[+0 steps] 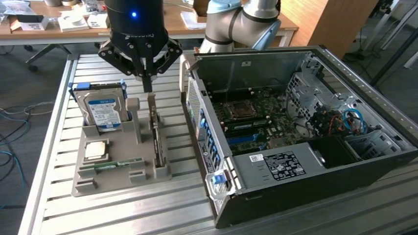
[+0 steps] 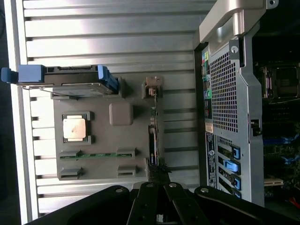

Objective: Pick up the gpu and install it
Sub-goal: 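Pick up the gpu and move the gpu toward the slot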

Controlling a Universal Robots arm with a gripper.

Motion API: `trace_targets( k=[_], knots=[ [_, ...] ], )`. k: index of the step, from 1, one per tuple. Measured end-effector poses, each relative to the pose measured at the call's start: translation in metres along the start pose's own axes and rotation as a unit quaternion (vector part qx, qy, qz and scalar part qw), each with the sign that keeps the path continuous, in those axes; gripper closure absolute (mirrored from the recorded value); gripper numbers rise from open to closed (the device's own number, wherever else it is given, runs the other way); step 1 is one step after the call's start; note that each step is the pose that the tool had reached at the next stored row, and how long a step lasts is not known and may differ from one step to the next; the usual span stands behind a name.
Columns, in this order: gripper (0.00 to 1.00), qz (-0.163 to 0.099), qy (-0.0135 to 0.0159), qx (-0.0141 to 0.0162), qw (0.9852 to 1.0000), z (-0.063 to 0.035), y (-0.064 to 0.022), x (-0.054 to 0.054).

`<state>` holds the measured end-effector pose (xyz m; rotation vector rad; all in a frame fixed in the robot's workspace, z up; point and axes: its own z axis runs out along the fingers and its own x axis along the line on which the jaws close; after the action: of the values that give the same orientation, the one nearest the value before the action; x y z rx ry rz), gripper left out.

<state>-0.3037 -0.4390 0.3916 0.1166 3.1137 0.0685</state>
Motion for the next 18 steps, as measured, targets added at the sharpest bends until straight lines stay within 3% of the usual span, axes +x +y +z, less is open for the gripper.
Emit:
trace_targets(
  k=[4,7,10,14,18],
  knots=[
    [0.89,0.0,0.0,0.0,1.0,0.0,0.0,0.0],
    [0.71,0.0,0.0,0.0,1.0,0.0,0.0,0.0],
    [0.65,0.0,0.0,0.0,1.0,0.0,0.0,0.0],
    [0.47,0.0,0.0,0.0,1.0,0.0,0.0,0.0],
    [0.47,0.0,0.0,0.0,1.0,0.0,0.0,0.0]
  ],
)
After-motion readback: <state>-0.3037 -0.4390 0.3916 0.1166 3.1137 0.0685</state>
